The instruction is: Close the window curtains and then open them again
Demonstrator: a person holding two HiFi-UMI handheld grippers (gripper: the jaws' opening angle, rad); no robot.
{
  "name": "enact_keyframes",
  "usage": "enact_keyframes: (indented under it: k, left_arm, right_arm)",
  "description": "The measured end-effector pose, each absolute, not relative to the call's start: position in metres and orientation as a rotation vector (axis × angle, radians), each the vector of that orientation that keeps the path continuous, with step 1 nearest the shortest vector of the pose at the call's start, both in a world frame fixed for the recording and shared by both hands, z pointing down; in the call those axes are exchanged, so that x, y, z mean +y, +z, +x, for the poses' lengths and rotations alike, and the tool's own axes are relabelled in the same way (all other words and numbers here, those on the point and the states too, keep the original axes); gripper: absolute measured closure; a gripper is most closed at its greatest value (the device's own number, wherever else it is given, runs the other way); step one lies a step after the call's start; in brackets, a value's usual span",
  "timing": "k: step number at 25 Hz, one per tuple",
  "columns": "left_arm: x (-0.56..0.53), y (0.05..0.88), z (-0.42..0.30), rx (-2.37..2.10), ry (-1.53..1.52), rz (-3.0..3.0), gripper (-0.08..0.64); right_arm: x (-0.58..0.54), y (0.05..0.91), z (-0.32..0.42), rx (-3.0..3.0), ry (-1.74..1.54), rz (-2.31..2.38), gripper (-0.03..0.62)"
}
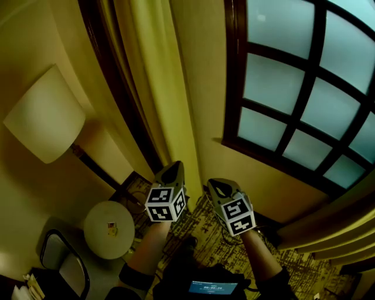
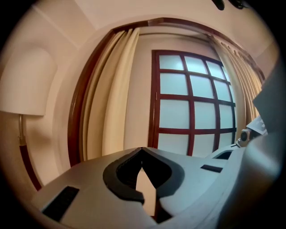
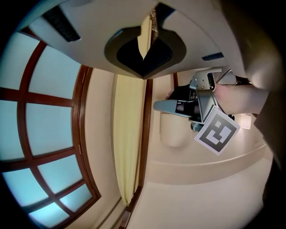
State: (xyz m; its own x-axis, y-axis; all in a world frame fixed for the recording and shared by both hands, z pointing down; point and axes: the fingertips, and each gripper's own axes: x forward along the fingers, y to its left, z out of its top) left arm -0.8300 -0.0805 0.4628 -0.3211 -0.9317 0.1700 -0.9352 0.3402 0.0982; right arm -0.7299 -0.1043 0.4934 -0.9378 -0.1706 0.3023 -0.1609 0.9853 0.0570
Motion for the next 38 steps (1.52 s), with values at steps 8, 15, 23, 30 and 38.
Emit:
enact_keyframes:
  k: [8,15,23,30,38]
  left_arm:
    - [-0.12,0.367,-0.912,-2.648,0.002,1.791,0.269]
    - [-0.167,0.279,-0.97,-2.767,-0.015,1.905,0.252]
    - [-0.231,0.194,-0.983,-2.764,-0.008,2.12,0.252]
    - [-0.279,0.147,-0.999,-2.76,0.034,2.195,0.255]
    - [-0.287,0.139,-0.991,-2.781,0.085,2.345,0.56]
  right_arm:
    - [-0.172,0.455,-0.801,-2.845,-0.098,0.384,0.577]
    - [-0.206,0.42,-0.855,-2.858,-0.175,0.452,0.577]
    - [-0.238,0.389,-0.892,-2.876,-0.214,0.545,0.577]
    - [-0.257,0.353,-0.918,-2.899,-0.269,0.62,0.577]
    - [-0.27,0.34,-0.921,-2.884,-0.275,0.702,0.577]
